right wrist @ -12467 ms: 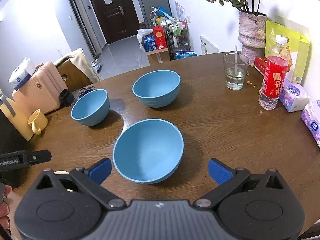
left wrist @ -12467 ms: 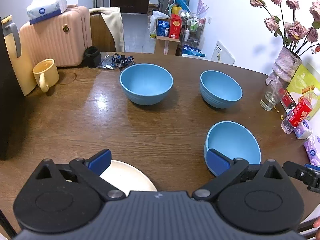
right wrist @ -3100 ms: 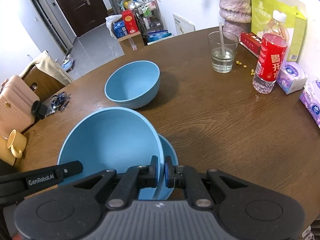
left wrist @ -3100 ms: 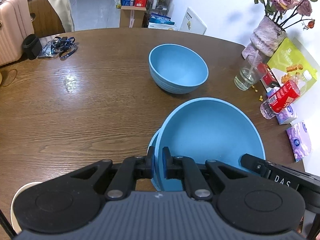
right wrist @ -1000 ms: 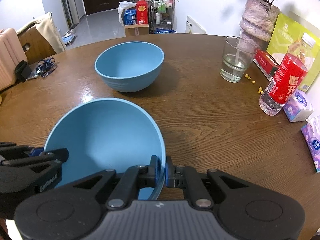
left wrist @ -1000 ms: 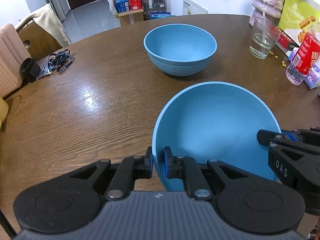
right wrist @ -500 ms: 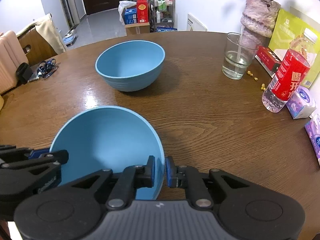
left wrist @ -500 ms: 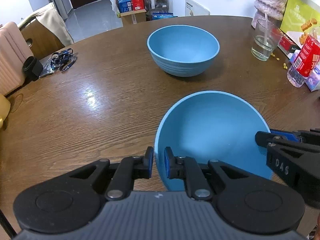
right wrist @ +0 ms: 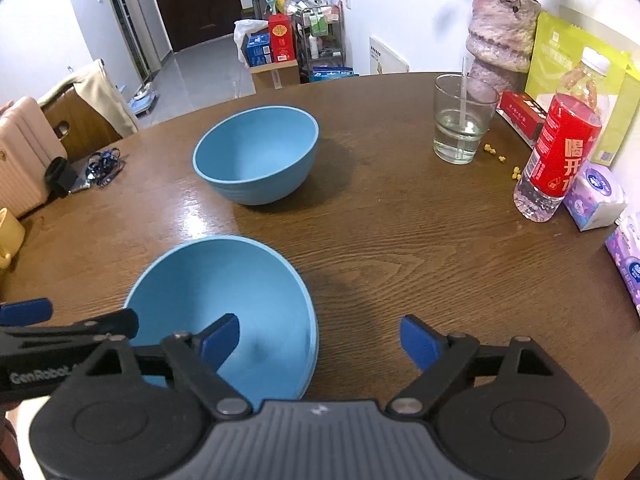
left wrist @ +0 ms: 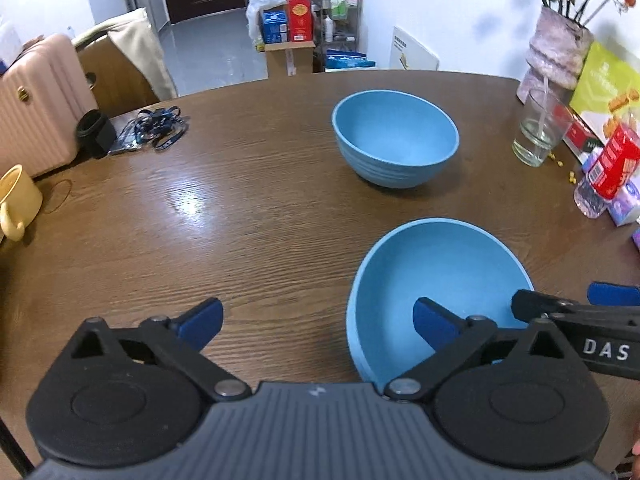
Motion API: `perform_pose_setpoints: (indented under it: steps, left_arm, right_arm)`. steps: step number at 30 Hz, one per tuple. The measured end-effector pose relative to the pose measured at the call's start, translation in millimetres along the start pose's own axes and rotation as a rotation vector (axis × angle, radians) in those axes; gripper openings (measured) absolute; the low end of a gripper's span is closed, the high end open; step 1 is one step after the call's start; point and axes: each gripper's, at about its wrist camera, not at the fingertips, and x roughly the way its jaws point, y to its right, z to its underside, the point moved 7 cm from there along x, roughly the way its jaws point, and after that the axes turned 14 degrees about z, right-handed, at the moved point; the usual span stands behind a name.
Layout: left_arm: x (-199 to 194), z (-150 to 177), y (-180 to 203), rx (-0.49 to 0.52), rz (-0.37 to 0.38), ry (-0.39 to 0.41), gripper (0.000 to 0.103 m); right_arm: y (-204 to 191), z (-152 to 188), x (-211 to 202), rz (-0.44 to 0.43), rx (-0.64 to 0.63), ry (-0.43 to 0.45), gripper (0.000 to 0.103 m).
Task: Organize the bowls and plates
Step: 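Open both grippers to release the nested blue bowls, then pull both open tools back from the stacked bowls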
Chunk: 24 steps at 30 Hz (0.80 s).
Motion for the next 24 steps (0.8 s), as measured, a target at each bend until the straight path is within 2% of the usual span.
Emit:
perform_pose_setpoints:
  steps: [4, 24]
  left_arm:
    - [-8.4, 3.7, -5.2, -0.024, -0.001, 0.003, 0.103]
    - [-73.9, 23.0, -13.4, -0.111, -0.004, 0.098, 0.103]
  right_arm:
    - [2.7, 1.6, -6.5, -0.02, -0.004, 0.001, 0.103]
    - [7.9, 2.1, -59.1, -0.106, -0.016, 0.08, 0.103]
